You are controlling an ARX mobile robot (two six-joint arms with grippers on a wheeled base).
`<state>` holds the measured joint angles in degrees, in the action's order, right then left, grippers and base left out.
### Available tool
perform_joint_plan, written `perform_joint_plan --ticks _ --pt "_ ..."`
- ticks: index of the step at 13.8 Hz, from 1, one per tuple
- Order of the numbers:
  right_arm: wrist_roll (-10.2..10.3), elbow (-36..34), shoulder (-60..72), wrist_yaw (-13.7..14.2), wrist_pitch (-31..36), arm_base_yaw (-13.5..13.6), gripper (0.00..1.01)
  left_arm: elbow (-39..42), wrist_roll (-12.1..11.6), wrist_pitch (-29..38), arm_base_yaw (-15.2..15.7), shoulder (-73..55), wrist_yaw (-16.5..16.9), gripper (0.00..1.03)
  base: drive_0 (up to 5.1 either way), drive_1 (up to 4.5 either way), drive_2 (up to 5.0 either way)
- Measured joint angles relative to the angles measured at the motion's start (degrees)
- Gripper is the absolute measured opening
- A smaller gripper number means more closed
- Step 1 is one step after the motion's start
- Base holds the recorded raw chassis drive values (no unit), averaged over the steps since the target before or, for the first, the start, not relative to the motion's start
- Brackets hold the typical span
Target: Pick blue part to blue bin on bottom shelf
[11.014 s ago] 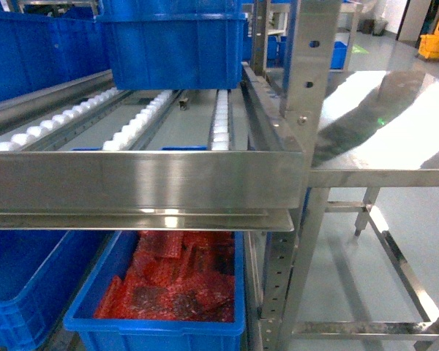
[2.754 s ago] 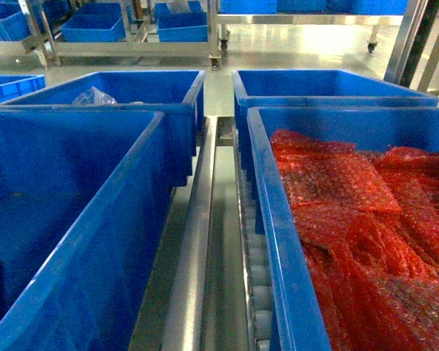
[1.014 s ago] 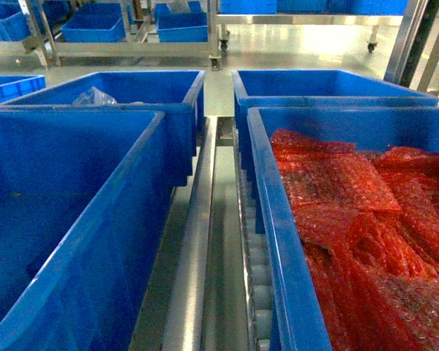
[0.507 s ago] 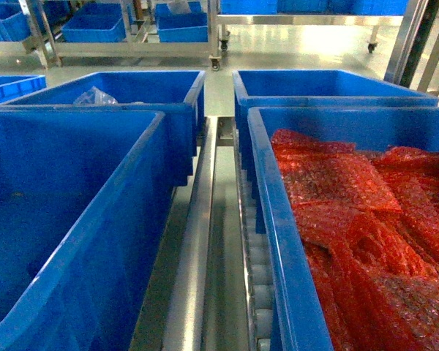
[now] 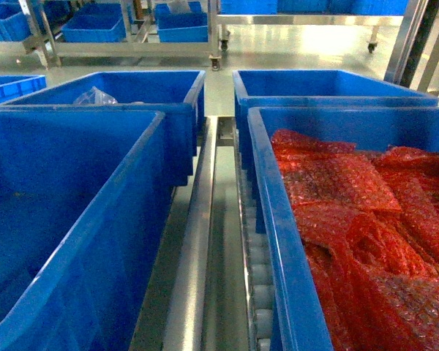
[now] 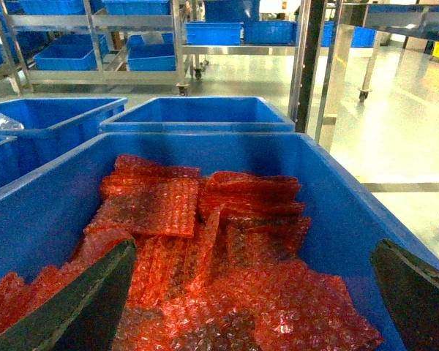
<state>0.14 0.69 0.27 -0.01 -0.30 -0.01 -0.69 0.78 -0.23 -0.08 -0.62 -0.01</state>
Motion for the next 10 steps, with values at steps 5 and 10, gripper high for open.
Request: perform_joint_plan --ticks 5,10 --pt "0.0 0.0 0.0 0.0 0.0 0.0 0.98 0.0 0.0 0.0 0.0 0.0 0.0 0.98 0.0 0.0 0.0" --pt "0.0 0.0 -0.02 0.0 0.0 0.0 0.98 0.0 0.0 0.0 0.02 0.0 0.0 0.98 0.0 0.0 0.0"
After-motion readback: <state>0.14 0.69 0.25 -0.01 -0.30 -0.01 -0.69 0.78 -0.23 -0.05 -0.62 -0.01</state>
